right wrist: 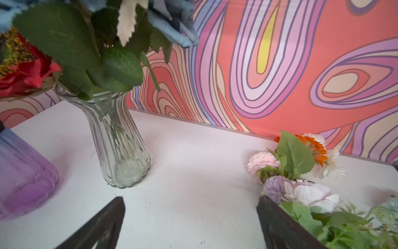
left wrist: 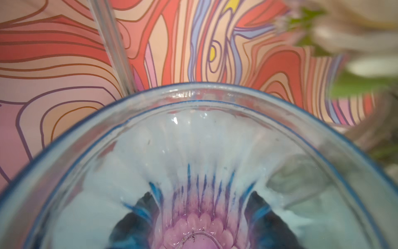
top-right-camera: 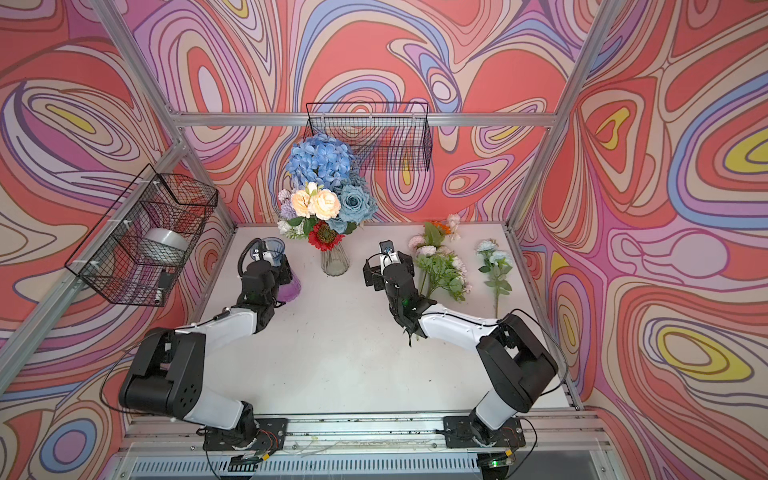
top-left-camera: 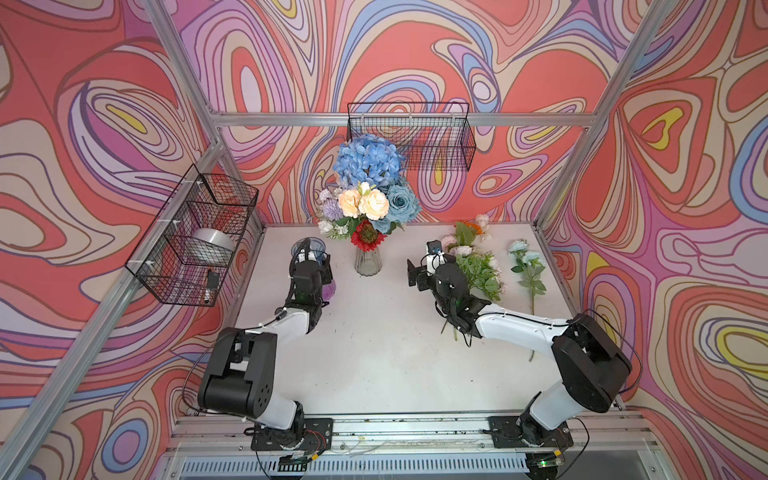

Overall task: Arrange flowers in a vase
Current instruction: Pick up the vase from the top-left of the table, then place the vase at the center of the table.

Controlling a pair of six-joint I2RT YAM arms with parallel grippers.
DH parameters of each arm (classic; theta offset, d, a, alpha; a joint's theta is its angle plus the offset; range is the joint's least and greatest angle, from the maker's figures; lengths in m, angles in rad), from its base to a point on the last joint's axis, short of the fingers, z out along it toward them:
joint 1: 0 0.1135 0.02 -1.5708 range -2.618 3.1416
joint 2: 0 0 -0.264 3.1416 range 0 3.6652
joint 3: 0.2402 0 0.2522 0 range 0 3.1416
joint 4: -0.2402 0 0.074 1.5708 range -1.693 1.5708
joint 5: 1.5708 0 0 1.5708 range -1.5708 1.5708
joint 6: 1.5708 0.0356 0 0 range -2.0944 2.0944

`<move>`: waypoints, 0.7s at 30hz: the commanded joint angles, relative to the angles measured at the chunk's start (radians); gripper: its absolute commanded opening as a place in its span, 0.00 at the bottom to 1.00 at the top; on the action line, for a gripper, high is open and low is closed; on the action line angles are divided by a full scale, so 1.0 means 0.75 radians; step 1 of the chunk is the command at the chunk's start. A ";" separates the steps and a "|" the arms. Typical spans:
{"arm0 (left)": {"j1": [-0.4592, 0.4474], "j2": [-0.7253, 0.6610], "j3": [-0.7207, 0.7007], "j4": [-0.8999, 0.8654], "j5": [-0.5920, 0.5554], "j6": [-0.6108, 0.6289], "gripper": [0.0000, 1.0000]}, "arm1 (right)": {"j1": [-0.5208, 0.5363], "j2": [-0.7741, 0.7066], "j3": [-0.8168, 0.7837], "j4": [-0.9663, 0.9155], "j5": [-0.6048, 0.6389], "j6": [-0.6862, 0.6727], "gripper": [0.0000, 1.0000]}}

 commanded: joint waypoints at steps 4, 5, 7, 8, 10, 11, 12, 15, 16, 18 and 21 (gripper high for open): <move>-0.223 -0.270 -0.115 -0.029 -0.210 0.002 0.00 | -0.006 -0.042 -0.001 -0.069 0.142 -0.046 0.99; -0.252 -0.301 -0.129 -0.061 -0.206 -0.049 0.00 | -0.007 -0.043 -0.001 -0.075 0.150 -0.050 0.98; -0.323 -0.343 -0.138 -0.108 -0.223 -0.088 0.00 | -0.011 -0.046 0.002 -0.086 0.178 -0.055 0.98; -0.364 -0.363 -0.140 -0.137 -0.223 -0.124 0.00 | -0.014 -0.047 0.001 -0.093 0.191 -0.053 0.98; -0.428 -0.382 -0.141 -0.160 -0.198 -0.174 0.00 | -0.021 -0.053 0.002 -0.112 0.211 -0.040 0.98; -0.467 -0.384 -0.136 -0.168 -0.194 -0.183 0.00 | -0.026 -0.056 0.001 -0.123 0.213 -0.032 0.98; -0.515 -0.386 -0.125 -0.185 -0.217 -0.177 0.00 | -0.035 -0.059 0.003 -0.139 0.208 -0.026 0.98; -0.629 -0.380 -0.103 -0.186 -0.239 -0.158 0.00 | -0.076 -0.068 0.028 -0.246 0.153 0.026 0.98; -0.660 -0.376 -0.093 -0.187 -0.249 -0.153 0.00 | -0.091 -0.075 0.040 -0.286 0.141 0.051 0.98; -0.712 -0.369 -0.078 -0.195 -0.235 -0.163 0.00 | -0.129 -0.092 0.059 -0.375 0.132 0.123 0.98; -0.753 -0.367 -0.085 -0.184 -0.171 -0.260 0.00 | -0.191 -0.124 0.073 -0.506 0.105 0.245 0.98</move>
